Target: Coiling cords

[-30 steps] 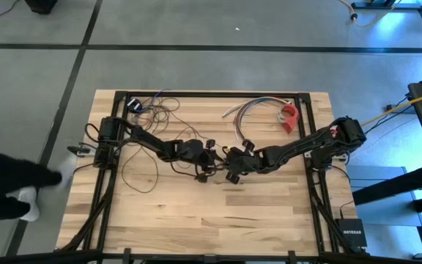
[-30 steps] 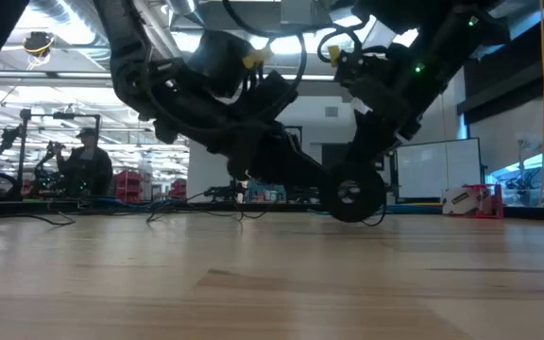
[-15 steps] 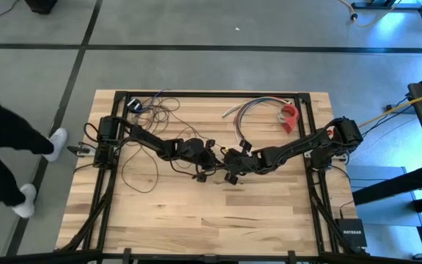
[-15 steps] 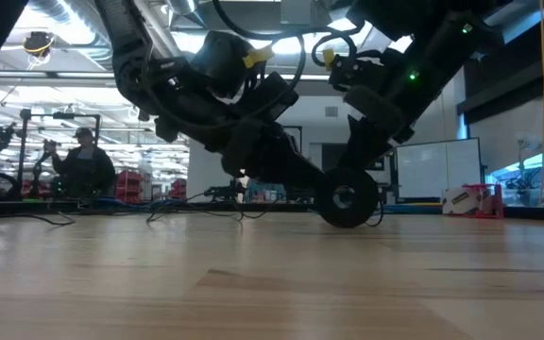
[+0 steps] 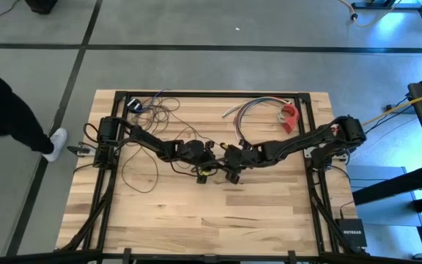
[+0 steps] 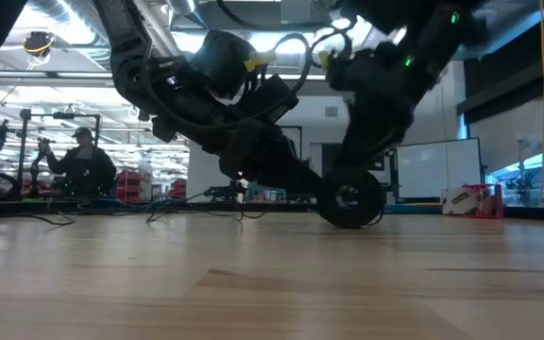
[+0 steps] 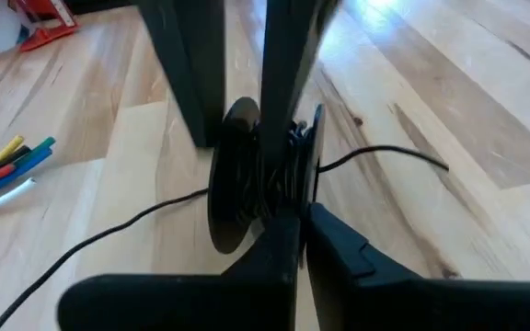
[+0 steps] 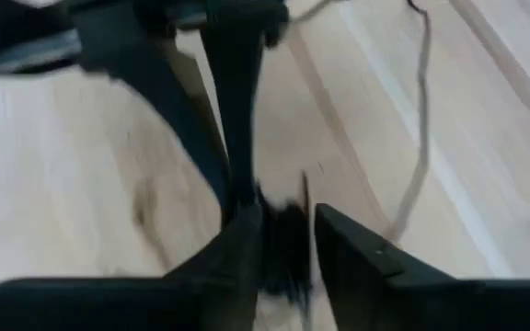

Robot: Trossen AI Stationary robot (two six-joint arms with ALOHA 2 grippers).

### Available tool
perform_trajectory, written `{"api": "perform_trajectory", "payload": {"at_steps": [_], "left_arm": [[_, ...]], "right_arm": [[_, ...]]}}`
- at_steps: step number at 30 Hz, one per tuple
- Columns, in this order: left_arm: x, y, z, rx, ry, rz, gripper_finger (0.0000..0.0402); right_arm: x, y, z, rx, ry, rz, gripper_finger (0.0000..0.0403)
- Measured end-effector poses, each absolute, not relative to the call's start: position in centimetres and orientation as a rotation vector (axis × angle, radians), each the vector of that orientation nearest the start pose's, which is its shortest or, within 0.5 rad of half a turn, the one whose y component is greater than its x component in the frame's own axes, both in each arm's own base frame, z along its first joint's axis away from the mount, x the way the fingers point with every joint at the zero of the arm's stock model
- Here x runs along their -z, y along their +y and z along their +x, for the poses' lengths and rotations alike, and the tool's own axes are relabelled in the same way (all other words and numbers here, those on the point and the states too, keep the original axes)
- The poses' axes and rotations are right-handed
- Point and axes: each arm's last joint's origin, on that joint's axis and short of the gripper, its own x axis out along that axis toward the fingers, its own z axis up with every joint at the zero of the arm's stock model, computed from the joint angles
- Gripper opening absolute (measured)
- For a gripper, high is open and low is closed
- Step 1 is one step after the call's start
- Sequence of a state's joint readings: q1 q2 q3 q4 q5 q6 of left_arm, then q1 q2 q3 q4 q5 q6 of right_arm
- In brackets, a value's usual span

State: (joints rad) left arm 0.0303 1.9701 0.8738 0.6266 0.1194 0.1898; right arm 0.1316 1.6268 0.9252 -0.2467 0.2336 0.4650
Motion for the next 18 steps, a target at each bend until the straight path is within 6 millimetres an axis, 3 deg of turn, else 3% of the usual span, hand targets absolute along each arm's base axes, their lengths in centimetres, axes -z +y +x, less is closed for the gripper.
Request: {"api": "perform_trajectory", "payload": {"at_steps": [5,10,13,18], "left_arm": [[-11.3,0.9,37.4,0.104,0.458,0.148,0.0003],[-11.3,0.7,37.4,0.106,0.452,0.150,0.0002],[-11.3,0.4,37.5,0.114,0.446,0.151,0.0005],[-11.7,0.4,37.6,0.111,0.409,0.153,0.0002]], "right_arm": [[-21.7,3.5,29.5,0.312,0.998,0.224,0.0129],[-24.7,5.2,26.3,0.279,0.937,0.106,0.0131],[-24.1,6.5,24.6,0.321,0.810,-0.003,0.0131],[-21.0,7.7,23.4,0.445,0.581,-0.060,0.0131]]}}
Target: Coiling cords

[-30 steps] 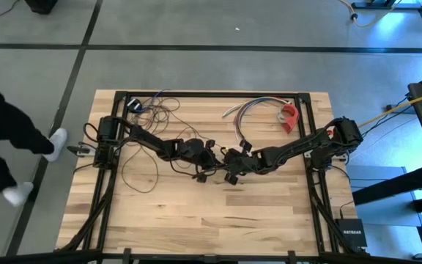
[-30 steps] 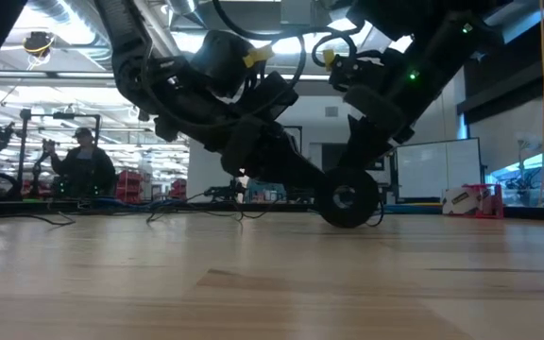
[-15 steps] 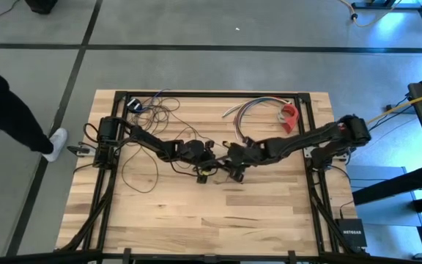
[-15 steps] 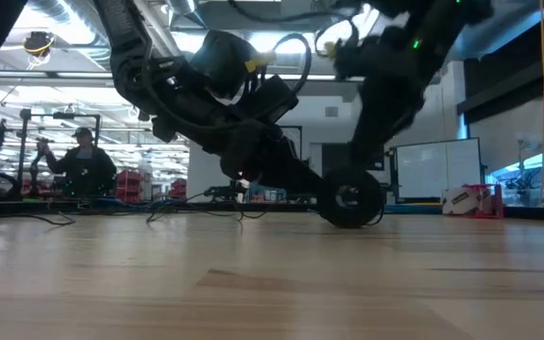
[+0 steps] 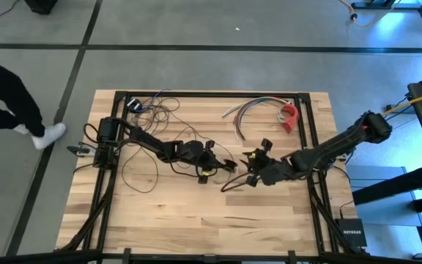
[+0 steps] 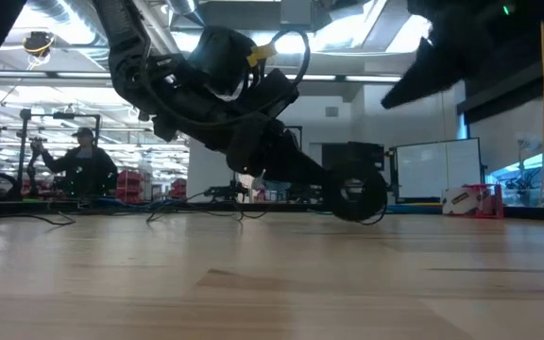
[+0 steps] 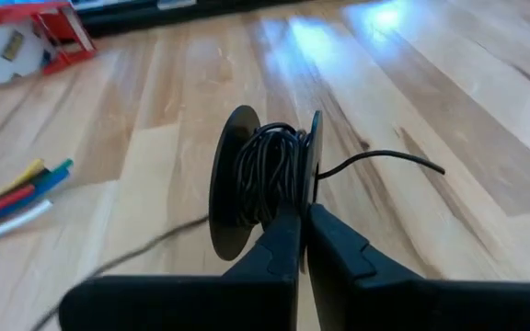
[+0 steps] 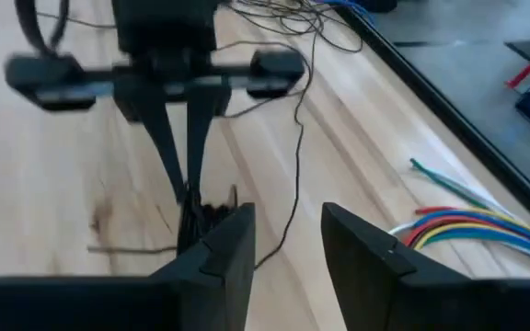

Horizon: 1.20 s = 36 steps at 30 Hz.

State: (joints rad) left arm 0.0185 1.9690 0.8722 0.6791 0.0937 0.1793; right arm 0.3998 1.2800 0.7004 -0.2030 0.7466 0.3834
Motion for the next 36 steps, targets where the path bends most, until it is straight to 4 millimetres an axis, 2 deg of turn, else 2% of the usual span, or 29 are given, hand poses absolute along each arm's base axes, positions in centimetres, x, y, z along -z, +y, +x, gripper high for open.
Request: {"api": "perform_trajectory", "payload": {"at_steps": [4,8,11,16,23,26,33,36], "left_arm": [[-11.9,0.5,37.6,0.096,0.399,0.145,0.0004],[-11.9,0.5,37.7,0.083,0.390,0.144,0.0002],[-12.0,0.5,37.7,0.078,0.389,0.145,0.0003],[-12.0,0.1,37.7,0.091,0.380,0.176,0.0002],[-12.5,0.1,37.7,0.090,0.357,0.190,0.0002],[-13.5,0.2,37.7,0.065,0.326,0.200,0.0003],[-14.8,0.2,37.7,0.057,0.272,0.239,0.0004],[-15.2,0.2,37.6,0.048,0.265,0.248,0.0004]], "right_arm": [[-18.7,7.4,23.0,0.462,0.600,-0.074,0.0131],[-18.1,7.2,23.4,0.464,0.578,0.005,0.0131],[-16.6,6.7,23.6,0.458,0.596,0.004,0.0131],[-15.1,5.5,23.5,0.363,0.497,0.108,0.0131],[-14.3,3.7,23.0,0.292,0.367,0.157,0.0131],[-14.1,3.2,22.9,0.280,0.355,0.150,0.0131],[-14.9,3.1,23.3,0.248,0.286,0.101,0.0129],[-14.9,3.0,23.3,0.247,0.289,0.083,0.0111]]}}
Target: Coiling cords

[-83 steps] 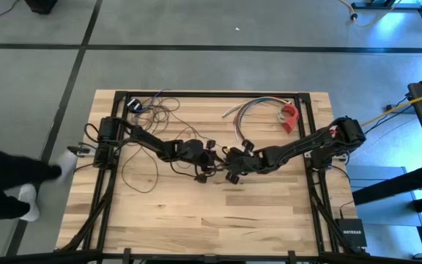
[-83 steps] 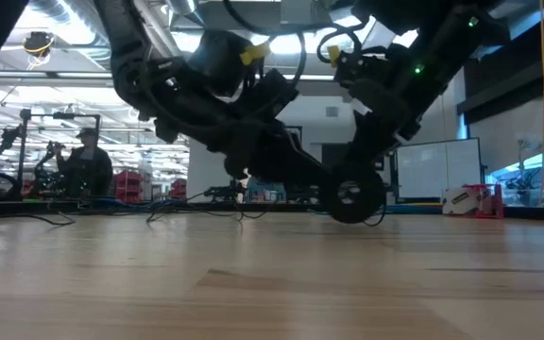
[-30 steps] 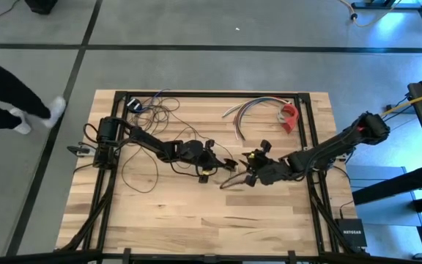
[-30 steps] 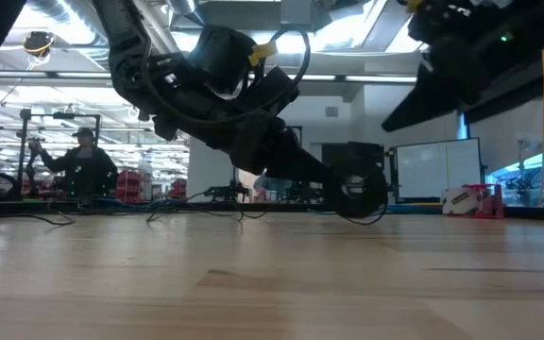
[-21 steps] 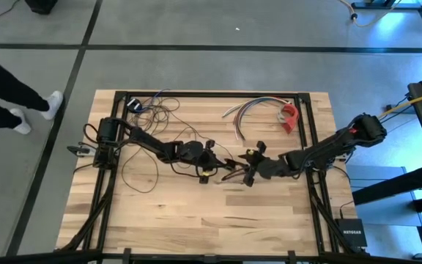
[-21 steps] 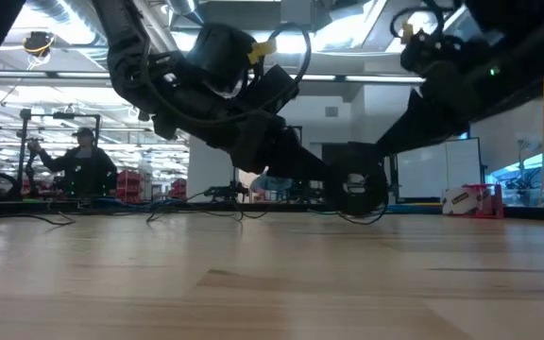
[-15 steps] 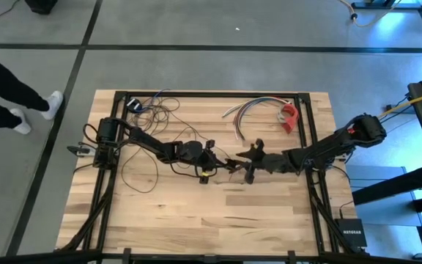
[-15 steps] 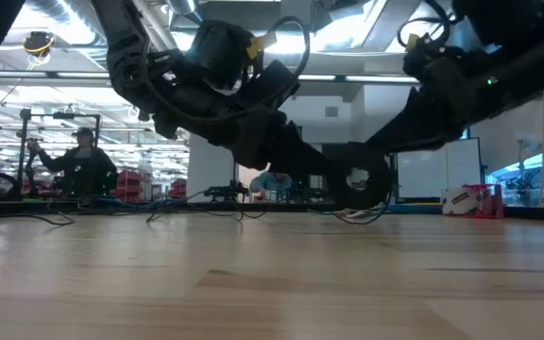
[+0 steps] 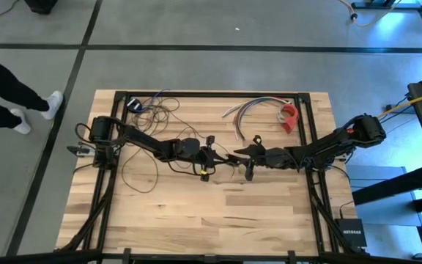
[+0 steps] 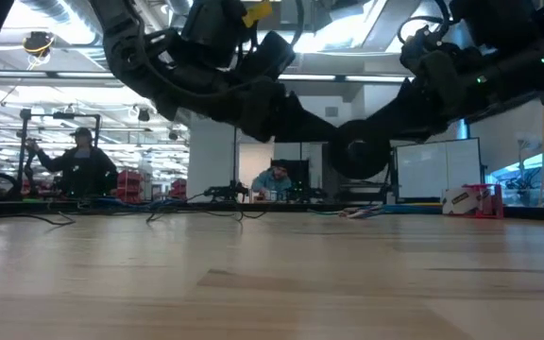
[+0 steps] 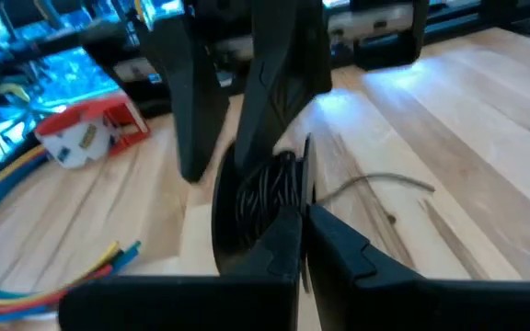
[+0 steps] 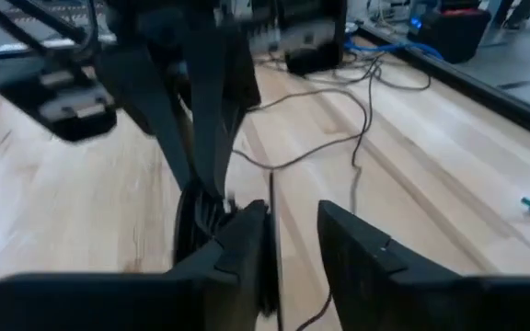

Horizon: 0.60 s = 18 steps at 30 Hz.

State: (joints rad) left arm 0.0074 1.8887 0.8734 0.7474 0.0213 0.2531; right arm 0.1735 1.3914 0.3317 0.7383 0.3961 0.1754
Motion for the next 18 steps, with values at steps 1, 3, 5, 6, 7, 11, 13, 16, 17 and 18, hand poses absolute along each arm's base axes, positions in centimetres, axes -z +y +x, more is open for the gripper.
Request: {"api": "perform_trajectory", "payload": {"at_steps": [1,3,5,6,7,11,13,16,17,18], "left_arm": [[-15.4,0.2,37.6,0.047,0.259,0.254,0.0005],[-15.8,0.2,37.5,0.044,0.253,0.259,0.0005],[-16.2,0.2,37.5,0.043,0.237,0.262,0.0005],[-16.2,0.2,37.5,0.043,0.236,0.265,0.0005],[-16.3,0.2,37.5,0.042,0.233,0.267,0.0005],[-16.3,0.2,37.5,0.039,0.234,0.270,0.0005],[-16.3,0.3,37.5,0.037,0.234,0.264,0.0005],[-16.3,0.3,37.5,0.033,0.234,0.252,0.0006],[-16.4,0.3,37.6,0.032,0.235,0.243,0.0008],[-16.5,0.3,37.6,0.031,0.240,0.235,0.0012]], "right_arm": [[-14.8,2.9,23.3,0.241,0.296,0.083,0.0101],[-14.7,2.8,23.3,0.232,0.309,0.084,0.0081],[-14.7,2.8,23.3,0.236,0.316,0.080,0.0057],[-14.7,2.7,23.3,0.237,0.317,0.080,0.0044],[-14.6,2.7,23.3,0.238,0.318,0.080,0.0030],[-14.6,2.4,23.3,0.249,0.324,0.053,0.0012],[-14.7,2.4,23.3,0.267,0.320,0.028,0.0014],[-14.9,2.3,23.4,0.270,0.304,-0.020,0.0006],[-15.0,2.3,23.4,0.273,0.299,-0.037,0.0006],[-15.0,2.3,23.4,0.281,0.294,-0.048,0.0008]]}}
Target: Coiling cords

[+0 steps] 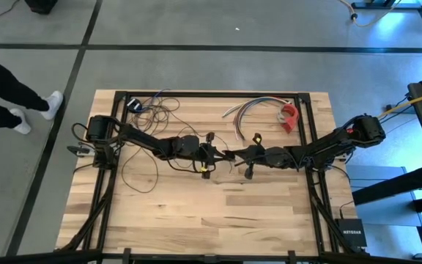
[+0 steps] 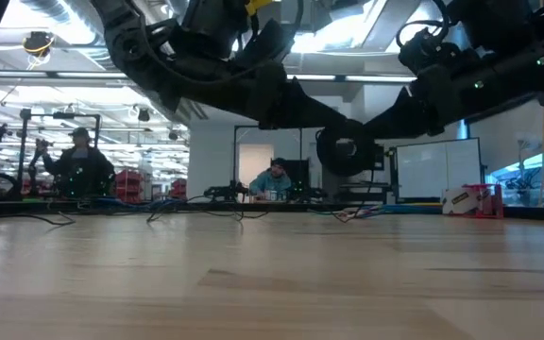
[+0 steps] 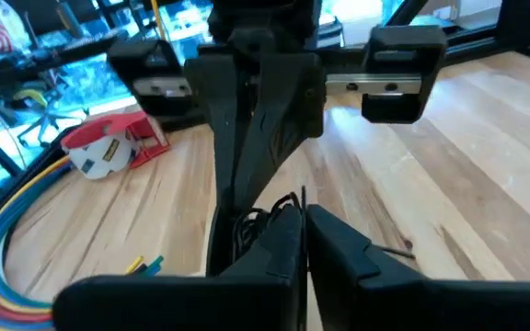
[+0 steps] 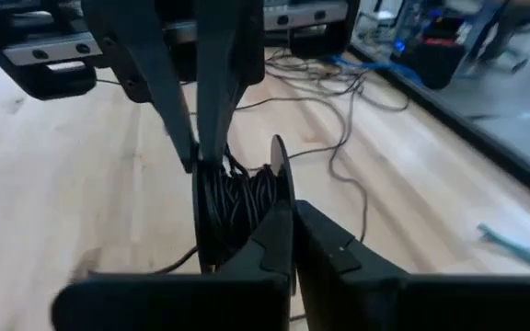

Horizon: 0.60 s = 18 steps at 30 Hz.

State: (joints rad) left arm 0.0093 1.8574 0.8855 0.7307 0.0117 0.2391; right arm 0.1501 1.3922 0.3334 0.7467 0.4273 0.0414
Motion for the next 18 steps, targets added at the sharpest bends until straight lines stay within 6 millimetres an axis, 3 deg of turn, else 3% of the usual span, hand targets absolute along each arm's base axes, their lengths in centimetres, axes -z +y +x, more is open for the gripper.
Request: {"api": "perform_trajectory", "payload": {"at_steps": [6,13,15,18], "left_arm": [[-18.8,0.4,36.8,0.018,0.359,0.237,0.0076],[-21.7,0.4,33.3,-0.050,0.546,0.185,0.0123],[-21.7,0.3,32.7,-0.064,0.549,0.155,0.0123],[-19.9,0.1,32.4,-0.077,0.555,0.152,0.0115]], "right_arm": [[-15.9,2.2,23.9,0.350,0.258,-0.093,0.0005],[-16.5,1.8,24.0,0.507,0.217,-0.077,0.0004],[-16.7,1.7,24.0,0.543,0.201,-0.071,0.0004],[-17.5,1.7,24.2,0.566,0.136,-0.049,0.0004]]}}
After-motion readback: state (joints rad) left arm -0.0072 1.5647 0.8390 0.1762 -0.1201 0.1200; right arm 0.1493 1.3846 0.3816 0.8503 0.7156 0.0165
